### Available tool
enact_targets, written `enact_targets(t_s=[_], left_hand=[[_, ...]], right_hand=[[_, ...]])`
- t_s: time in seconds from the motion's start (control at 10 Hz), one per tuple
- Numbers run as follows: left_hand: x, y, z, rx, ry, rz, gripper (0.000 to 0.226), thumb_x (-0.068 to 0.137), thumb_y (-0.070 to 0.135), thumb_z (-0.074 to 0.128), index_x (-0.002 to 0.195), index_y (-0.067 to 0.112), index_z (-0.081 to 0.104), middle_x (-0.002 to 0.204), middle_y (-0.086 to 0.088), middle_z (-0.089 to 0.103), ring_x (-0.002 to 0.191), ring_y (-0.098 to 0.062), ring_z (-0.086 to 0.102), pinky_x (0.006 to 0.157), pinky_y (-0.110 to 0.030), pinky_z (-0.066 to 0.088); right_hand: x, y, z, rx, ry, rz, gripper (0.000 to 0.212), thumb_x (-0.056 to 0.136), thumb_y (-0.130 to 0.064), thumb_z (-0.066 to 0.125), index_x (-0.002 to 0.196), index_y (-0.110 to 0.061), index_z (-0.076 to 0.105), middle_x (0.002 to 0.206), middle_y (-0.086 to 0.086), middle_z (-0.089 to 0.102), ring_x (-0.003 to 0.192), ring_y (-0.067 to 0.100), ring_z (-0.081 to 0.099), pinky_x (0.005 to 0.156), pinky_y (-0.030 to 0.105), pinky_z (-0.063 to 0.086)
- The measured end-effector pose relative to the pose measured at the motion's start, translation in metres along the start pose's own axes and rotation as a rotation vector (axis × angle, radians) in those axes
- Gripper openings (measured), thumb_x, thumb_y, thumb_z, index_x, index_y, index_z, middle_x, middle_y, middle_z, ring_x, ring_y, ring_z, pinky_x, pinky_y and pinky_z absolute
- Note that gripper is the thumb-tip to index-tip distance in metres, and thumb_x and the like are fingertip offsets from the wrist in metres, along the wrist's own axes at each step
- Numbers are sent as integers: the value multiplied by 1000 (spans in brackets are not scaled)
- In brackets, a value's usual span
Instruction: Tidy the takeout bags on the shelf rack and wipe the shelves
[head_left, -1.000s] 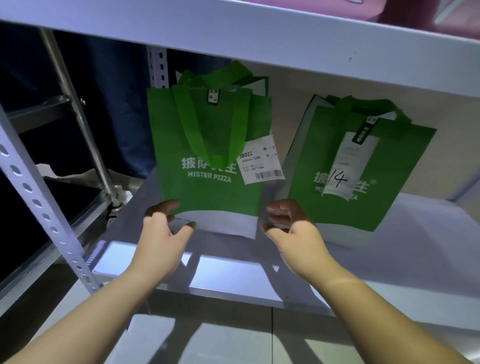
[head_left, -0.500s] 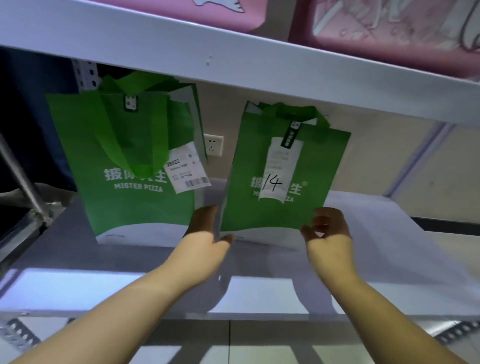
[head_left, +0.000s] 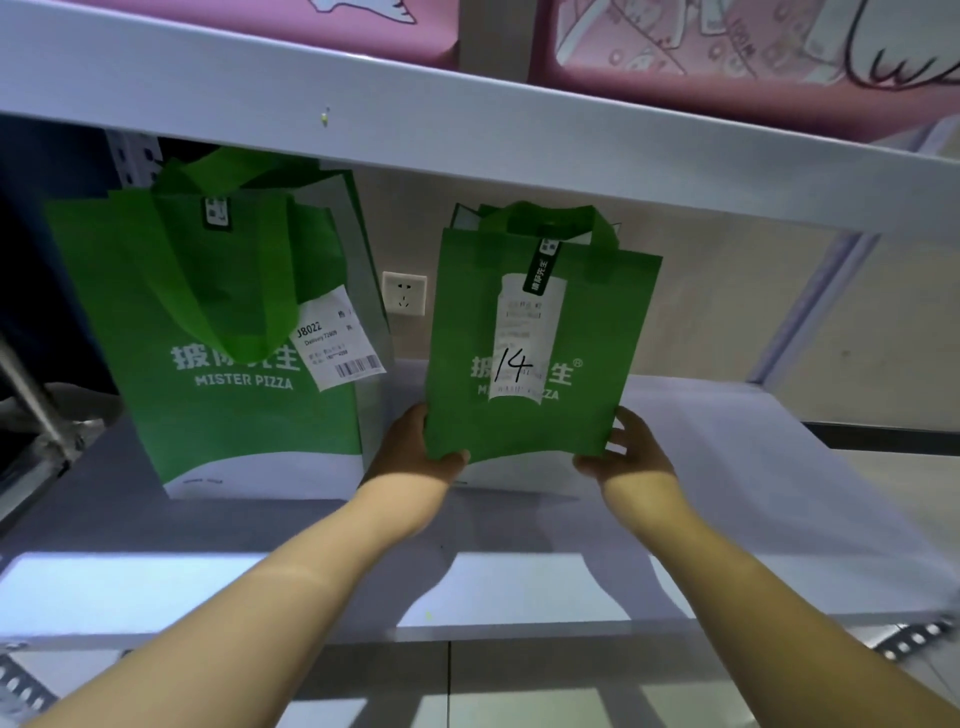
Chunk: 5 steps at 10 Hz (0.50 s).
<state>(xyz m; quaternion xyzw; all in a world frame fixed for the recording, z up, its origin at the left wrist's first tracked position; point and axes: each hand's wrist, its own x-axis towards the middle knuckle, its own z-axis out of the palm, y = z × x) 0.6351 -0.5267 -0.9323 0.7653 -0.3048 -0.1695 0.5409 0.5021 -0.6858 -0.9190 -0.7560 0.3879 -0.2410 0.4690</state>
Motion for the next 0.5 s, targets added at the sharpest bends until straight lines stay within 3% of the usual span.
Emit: enact_targets(t_s=[0.1,0.3,0.4,0.5], left_hand=[[-10,-5,0,-4,15,2,42,84,15,64,123,24,48,121,4,57,105,-11,52,87,-23,39],[-36,-18,-7,-13,3,1,55,86,23,64,134,27,39,114,9,63,87,-5,58,76,-21,50],[-41,-21,-9,19,6,-1,61,86,26,64,139,26,34,126,8,56,100,-6,53,84,-24,43],[-41,-19,-11,63,12,4,66,86,29,63,142,25,29,125,13,48,83,2,48,75,-17,39]], right_hand=[[-7,2,-3,122,-12,-3,50,81,7,61,117,-22,44,99,2,56,83,20,57,58,12,47],[-28,9,-8,179,-65,-50,49,81,0,65,115,-29,44,98,-7,57,98,19,57,79,27,45],[-33,10,-9,170,-87,-51,50,82,0,65,118,-27,43,97,-10,57,98,18,57,81,28,43],[-34,6,-11,130,-89,-59,51,82,-2,65,121,-25,44,100,-9,56,95,17,57,80,28,42]])
